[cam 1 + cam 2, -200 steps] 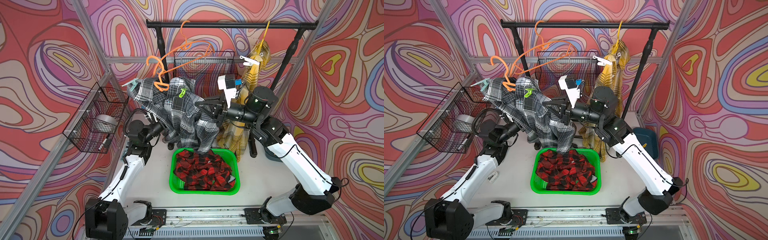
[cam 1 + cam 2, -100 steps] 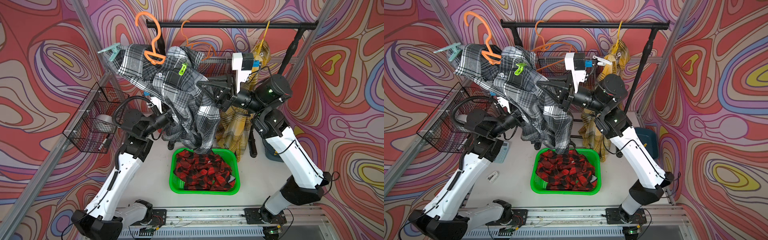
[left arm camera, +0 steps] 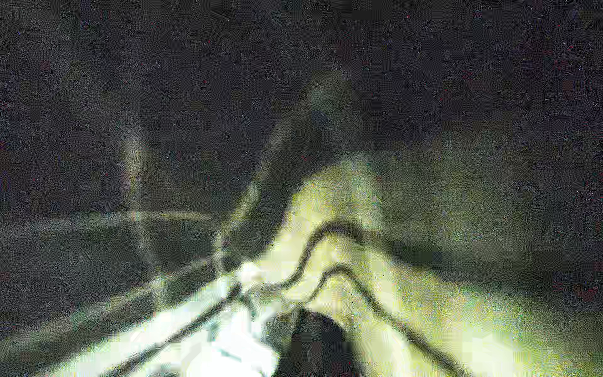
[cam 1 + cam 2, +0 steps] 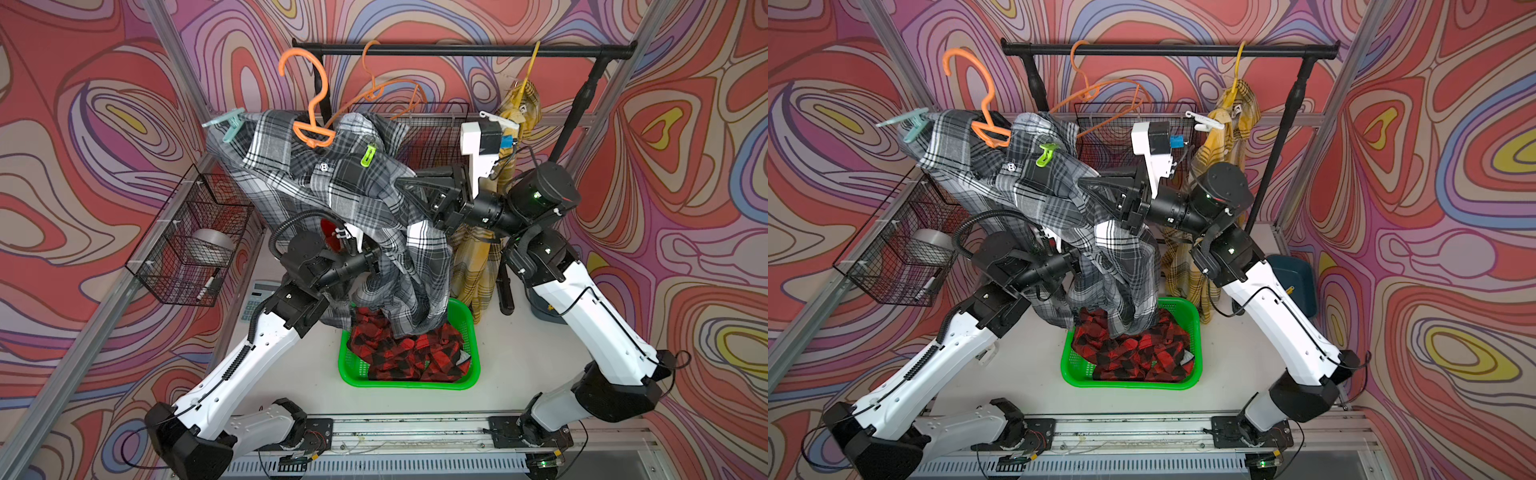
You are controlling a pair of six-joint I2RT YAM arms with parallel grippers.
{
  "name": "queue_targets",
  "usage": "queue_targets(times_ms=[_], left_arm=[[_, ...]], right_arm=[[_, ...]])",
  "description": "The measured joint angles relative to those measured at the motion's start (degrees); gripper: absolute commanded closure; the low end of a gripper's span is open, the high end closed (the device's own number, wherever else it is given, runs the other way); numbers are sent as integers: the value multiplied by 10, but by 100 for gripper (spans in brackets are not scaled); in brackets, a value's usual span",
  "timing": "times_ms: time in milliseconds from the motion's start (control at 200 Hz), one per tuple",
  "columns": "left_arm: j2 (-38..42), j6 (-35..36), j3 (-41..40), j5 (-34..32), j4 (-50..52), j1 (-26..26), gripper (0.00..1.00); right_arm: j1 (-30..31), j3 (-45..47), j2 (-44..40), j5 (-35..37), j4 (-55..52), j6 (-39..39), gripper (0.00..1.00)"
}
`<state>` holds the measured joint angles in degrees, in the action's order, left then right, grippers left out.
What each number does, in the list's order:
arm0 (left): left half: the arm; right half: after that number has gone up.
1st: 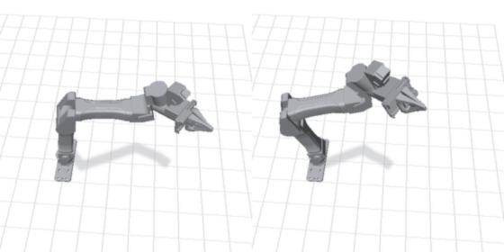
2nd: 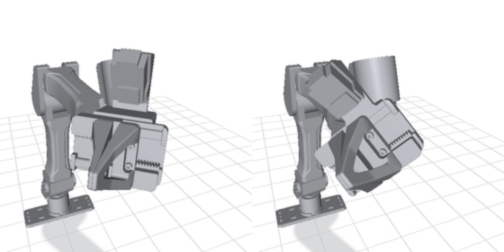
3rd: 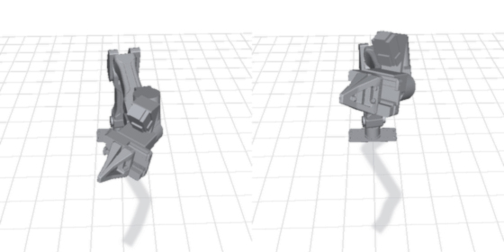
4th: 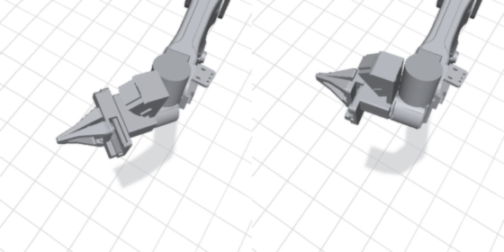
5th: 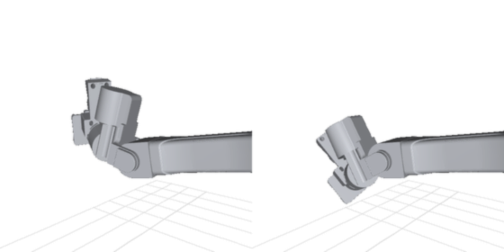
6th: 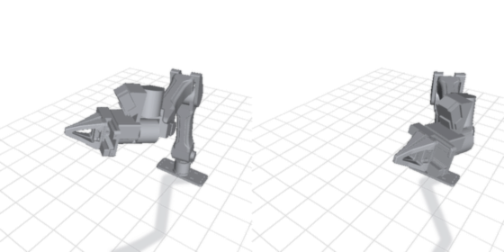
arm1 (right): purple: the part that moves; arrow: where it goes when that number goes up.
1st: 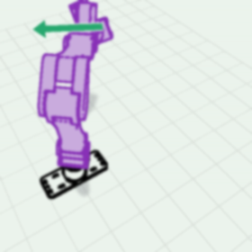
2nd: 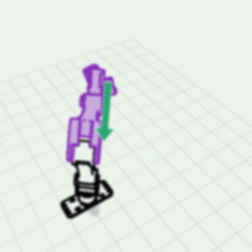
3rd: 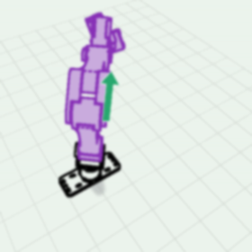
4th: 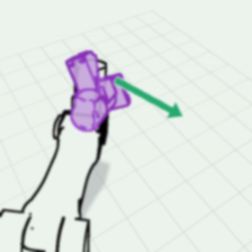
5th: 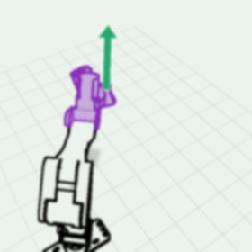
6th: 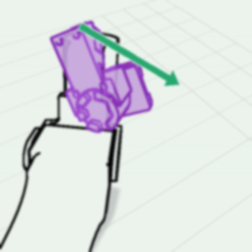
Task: Remove the clothespins securing long-sleeve shirts to the hanger
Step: Place the long-sleeve shirt at the bin.
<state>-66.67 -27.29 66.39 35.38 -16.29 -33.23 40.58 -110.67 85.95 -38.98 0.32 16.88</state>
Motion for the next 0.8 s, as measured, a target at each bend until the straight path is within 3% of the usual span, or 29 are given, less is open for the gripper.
queue_targets(times_ms=[300, 376, 456, 536, 646, 801], left_arm=[[-18, -43, -174, -47, -58, -17, 100], [-17, -47, -219, -66, -62, -18, 81], [-11, -48, -259, -88, -59, -20, 52], [1, -46, -277, -116, -28, -21, 34], [34, -40, -278, -164, 26, -21, 18], [101, -25, -277, -243, 110, -18, 11]], right_arm=[[0, 220, -109, 41, -15, -33, 100], [-2, 272, -135, 48, -15, -37, 100], [-9, 328, -164, 52, -9, -36, 100], [-25, 382, -189, 56, 3, -28, 100], [-47, 429, -206, 64, 21, -20, 100], [-73, 460, -204, 59, 47, -8, 100]])
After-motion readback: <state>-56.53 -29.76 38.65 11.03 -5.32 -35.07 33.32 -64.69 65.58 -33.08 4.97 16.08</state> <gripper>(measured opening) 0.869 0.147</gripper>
